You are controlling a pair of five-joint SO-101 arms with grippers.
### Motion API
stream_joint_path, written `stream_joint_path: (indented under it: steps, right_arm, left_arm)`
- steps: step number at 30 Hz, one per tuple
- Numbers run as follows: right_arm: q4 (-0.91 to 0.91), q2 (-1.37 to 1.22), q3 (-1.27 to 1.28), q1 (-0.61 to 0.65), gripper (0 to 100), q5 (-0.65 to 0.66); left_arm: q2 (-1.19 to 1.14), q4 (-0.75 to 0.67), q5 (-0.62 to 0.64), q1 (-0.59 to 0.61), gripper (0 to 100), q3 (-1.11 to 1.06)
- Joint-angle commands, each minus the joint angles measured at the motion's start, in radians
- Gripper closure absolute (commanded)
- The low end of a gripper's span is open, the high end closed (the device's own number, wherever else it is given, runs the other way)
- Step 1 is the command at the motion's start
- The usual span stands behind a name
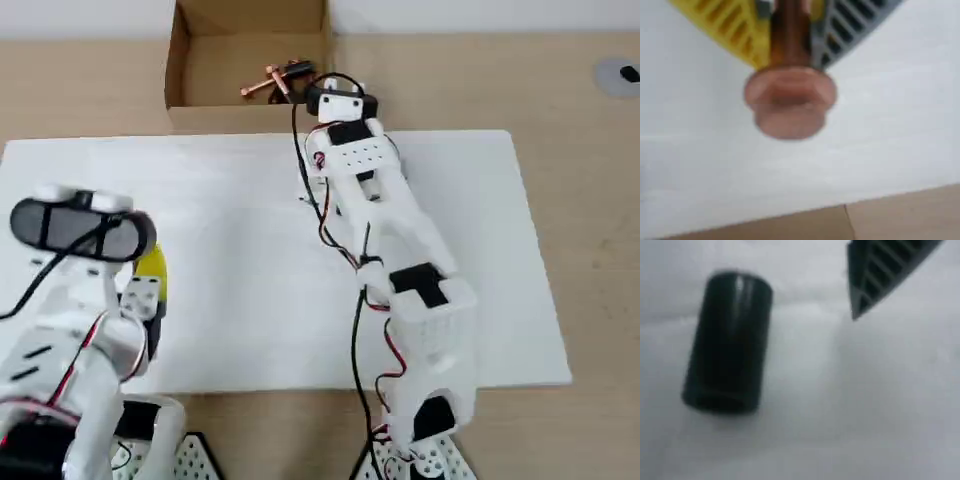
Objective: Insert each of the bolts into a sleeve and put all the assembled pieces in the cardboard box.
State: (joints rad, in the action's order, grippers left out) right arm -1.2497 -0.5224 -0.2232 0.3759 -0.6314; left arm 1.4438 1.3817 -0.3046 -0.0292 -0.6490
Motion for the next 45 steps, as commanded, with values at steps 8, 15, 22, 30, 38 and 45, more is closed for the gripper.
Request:
stream_joint_path:
  steps: [8,15,22,30,38,45]
  right_arm:
    - [0.135,-0.030,-0.010,0.012,90.6,0.077]
    - [0.123,-0.071,-0.036,-0.010,90.6,0.115]
    - [-0.041,-0.136,-0.145,0.015,90.6,0.222]
    - [-0.241,-0.280,-0.338,0.030,90.5,0.331]
    - [-0.414,-0.421,-0.584,0.039,90.4,0.397]
    - [-0.496,-0.532,-0.769,0.036,92.0,0.396]
  left_arm:
    - [0.193,0.002,-0.086,-0.008,99,-0.095]
    - [0.208,0.002,-0.089,-0.008,99,-0.091]
    - [0.205,0.002,-0.115,-0.008,99,-0.086]
    - [0.203,0.002,-0.115,-0.006,99,-0.086]
    - [0.203,0.002,-0.115,-0.006,99,-0.084]
    - [0.203,0.023,-0.115,-0.006,99,-0.080]
